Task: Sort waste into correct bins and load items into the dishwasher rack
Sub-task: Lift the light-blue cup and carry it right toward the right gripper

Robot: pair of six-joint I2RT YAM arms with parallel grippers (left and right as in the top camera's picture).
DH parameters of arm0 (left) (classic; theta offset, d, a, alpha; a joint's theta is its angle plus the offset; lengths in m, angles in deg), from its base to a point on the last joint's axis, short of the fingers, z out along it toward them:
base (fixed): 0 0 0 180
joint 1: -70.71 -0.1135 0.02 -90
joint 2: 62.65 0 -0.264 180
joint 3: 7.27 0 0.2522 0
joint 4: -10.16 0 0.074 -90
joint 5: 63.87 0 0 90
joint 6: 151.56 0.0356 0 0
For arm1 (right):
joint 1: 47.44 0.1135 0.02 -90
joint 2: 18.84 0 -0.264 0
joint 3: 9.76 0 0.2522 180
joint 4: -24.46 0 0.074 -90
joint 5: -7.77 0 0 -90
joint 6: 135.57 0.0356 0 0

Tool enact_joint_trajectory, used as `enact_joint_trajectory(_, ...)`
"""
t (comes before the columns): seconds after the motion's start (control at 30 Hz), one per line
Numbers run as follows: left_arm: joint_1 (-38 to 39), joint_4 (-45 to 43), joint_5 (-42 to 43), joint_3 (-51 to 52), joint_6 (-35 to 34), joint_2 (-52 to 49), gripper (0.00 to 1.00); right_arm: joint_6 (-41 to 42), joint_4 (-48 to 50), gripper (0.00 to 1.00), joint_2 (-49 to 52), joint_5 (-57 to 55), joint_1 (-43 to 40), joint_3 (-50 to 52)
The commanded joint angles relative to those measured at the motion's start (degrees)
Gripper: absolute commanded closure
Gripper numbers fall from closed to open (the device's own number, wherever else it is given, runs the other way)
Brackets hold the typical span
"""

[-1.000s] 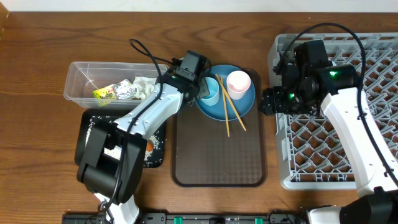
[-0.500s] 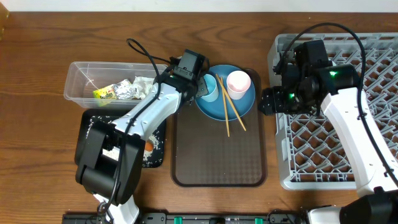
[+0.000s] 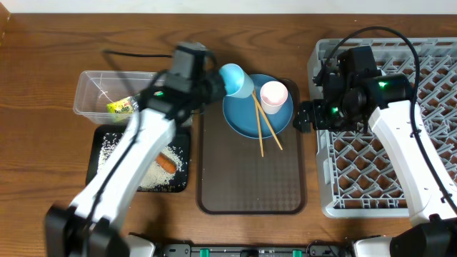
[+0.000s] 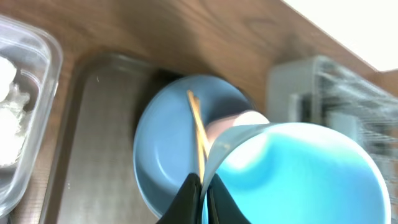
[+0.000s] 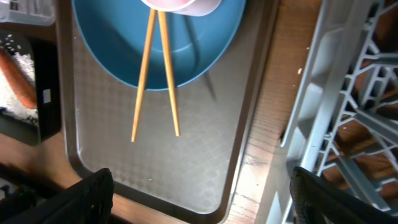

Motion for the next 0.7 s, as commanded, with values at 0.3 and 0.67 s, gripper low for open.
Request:
enact_joint_trajectory(0.3, -7.10, 12.44, 36.00, 0.20, 10.14, 3.13, 0.94, -25.44, -2.71, 0.03, -0.57, 33.59, 0.72, 0.39)
enact_joint_trajectory(0.67, -4.61, 9.46, 44.76, 0.20, 10.21, 2.54, 0.94, -34.25, -5.31, 0.02, -0.57, 39.91, 0.72, 0.39)
